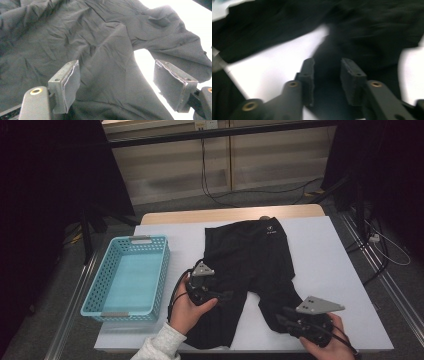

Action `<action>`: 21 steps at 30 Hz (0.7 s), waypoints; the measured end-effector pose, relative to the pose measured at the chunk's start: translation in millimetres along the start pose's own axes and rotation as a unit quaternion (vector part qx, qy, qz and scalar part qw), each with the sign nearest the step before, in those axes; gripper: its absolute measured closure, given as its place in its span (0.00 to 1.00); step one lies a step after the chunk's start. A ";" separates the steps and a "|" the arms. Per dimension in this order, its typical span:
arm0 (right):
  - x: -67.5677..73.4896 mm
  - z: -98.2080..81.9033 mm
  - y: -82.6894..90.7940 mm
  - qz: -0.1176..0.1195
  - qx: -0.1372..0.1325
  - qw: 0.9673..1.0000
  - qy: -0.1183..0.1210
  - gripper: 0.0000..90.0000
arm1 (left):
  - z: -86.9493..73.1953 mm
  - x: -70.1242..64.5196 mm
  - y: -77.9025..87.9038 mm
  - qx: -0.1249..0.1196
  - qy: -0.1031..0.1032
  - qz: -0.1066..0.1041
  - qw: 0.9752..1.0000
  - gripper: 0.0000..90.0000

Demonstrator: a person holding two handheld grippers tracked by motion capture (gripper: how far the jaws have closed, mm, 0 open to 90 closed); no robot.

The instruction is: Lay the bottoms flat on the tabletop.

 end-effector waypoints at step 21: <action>-73.2 -19.1 -30.8 -0.076 0.033 0.995 -0.055 0.94 | 0.8 -7.2 -5.4 0.004 -0.003 -0.011 1.000 0.26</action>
Point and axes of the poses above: each handheld gripper's, and its own axes: y roughly backward along the jaws, z roughly out of its top, x roughly to its left, the point moved 10 cm from there along -y, roughly forward along the jaws, and after that the axes turned 4 degrees about z, right-handed, at the moved point
